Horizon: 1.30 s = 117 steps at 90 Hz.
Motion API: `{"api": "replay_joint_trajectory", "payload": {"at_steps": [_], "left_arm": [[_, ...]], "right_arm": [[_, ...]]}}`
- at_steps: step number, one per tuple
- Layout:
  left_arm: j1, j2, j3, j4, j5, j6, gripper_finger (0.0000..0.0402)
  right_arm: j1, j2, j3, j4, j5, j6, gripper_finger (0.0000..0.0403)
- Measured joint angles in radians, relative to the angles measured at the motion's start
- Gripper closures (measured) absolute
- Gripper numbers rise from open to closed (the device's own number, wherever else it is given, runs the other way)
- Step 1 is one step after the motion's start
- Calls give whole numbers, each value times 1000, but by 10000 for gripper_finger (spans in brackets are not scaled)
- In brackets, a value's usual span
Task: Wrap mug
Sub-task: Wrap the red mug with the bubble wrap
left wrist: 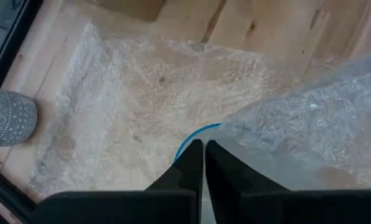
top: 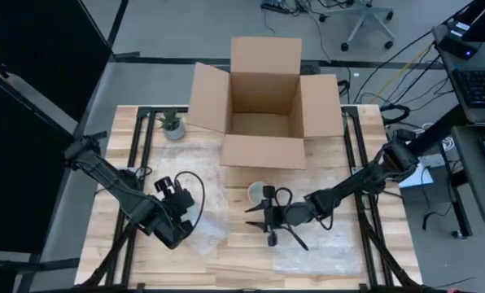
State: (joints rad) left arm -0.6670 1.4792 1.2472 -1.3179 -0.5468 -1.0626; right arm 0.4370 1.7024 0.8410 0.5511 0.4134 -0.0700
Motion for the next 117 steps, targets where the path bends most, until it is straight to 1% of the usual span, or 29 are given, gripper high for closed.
{"api": "replay_joint_trajectory", "payload": {"at_steps": [40,56,63,73,89,99,106,117], "left_arm": [[0,0,0,0,-6,4,400],[0,0,0,0,-6,4,400],[0,0,0,0,-7,4,400],[0,0,0,0,-9,21,400],[17,0,0,0,-10,27,400],[32,0,0,-1,-10,30,400],[38,-1,0,2,-10,30,400],[38,-1,0,8,-6,24,400]], "right_arm": [[-6,65,0,18,0,2,261],[-13,69,1,86,0,4,261],[-20,88,22,106,0,-13,261],[-27,149,101,100,-23,-69,261],[-30,258,253,53,-20,-153,261],[-39,298,347,37,-22,-154,261],[-42,323,406,-8,-13,-153,261],[-56,356,448,-62,0,-156,261]]}}
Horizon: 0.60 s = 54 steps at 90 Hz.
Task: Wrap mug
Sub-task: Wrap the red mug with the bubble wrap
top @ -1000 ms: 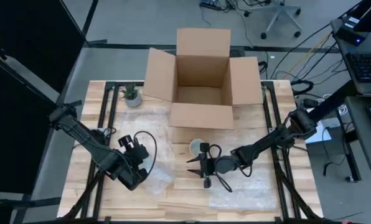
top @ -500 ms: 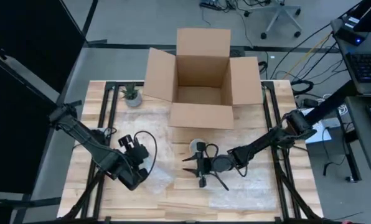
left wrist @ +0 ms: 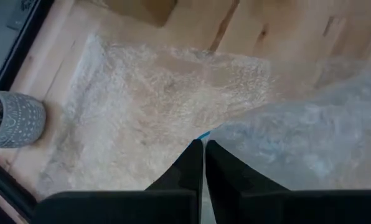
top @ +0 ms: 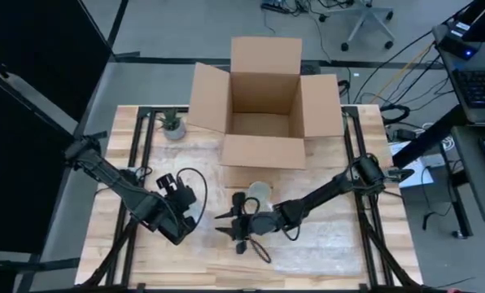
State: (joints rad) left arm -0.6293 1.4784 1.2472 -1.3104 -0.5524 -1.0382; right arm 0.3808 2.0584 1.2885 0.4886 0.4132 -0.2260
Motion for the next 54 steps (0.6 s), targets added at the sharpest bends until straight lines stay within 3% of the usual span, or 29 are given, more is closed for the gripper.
{"api": "replay_joint_trajectory", "payload": {"at_steps": [54], "left_arm": [[2,0,0,39,90,-22,385]], "right_arm": [[-98,17,8,57,3,75,261]]}}
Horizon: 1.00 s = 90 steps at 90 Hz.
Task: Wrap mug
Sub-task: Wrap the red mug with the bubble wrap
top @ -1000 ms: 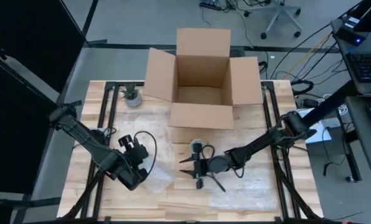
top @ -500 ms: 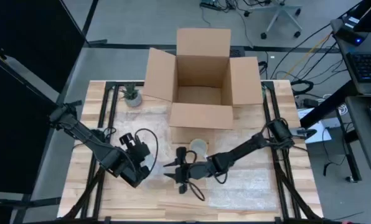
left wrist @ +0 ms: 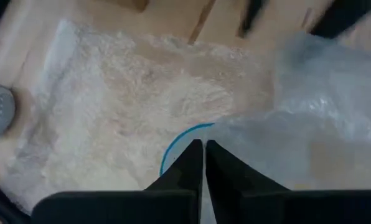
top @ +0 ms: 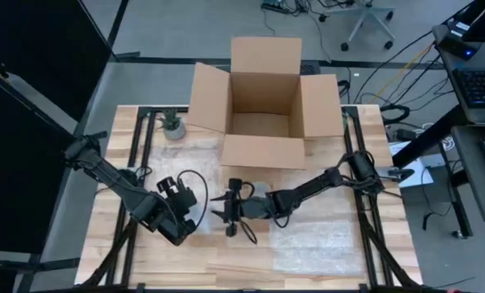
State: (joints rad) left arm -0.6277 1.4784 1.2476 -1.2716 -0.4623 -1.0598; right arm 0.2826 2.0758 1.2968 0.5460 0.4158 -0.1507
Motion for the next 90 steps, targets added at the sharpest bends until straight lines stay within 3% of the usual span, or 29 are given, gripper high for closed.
{"api": "replay_joint_trajectory", "payload": {"at_steps": [13,32,56,90], "left_arm": [[1,0,0,-4,69,25,335],[19,0,26,-45,67,67,268],[5,-13,120,-109,12,98,262],[3,-27,123,-222,-3,16,262]], "right_arm": [[-1,0,0,49,-10,-7,261],[-16,-1,0,67,-28,12,261],[-41,11,0,57,-28,89,261],[-78,21,-1,64,-20,192,261]]}}
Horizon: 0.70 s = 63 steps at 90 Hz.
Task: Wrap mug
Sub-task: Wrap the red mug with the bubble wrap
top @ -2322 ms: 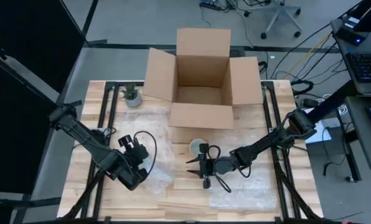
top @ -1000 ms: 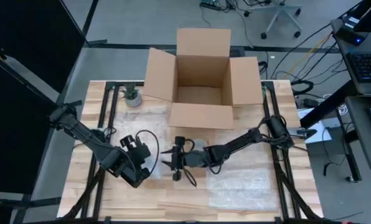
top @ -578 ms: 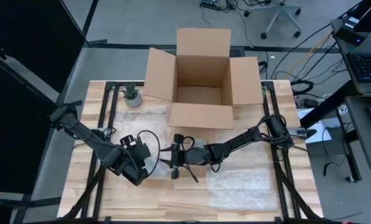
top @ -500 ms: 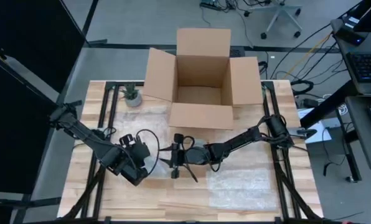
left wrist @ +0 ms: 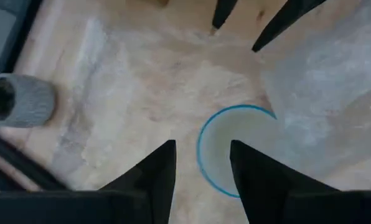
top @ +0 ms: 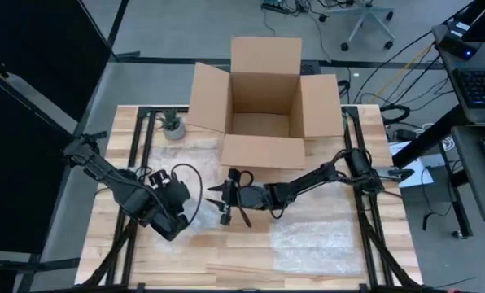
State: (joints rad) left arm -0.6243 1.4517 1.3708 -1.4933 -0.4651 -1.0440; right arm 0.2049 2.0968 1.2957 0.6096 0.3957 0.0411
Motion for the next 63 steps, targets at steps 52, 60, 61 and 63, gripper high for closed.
{"api": "replay_joint_trajectory", "payload": {"at_steps": [52,60,61,63], "left_arm": [[-262,2,-24,281,34,-250,262],[-321,26,-42,334,70,-333,262],[-328,31,-47,344,76,-339,262],[-339,42,-57,366,87,-350,262]], "right_arm": [[-56,-16,-1,-135,-90,-42,261],[-57,-16,-1,-155,-88,-29,261],[-57,-16,-1,-156,-89,-26,261],[-57,-16,-1,-159,-89,-23,261]]}}
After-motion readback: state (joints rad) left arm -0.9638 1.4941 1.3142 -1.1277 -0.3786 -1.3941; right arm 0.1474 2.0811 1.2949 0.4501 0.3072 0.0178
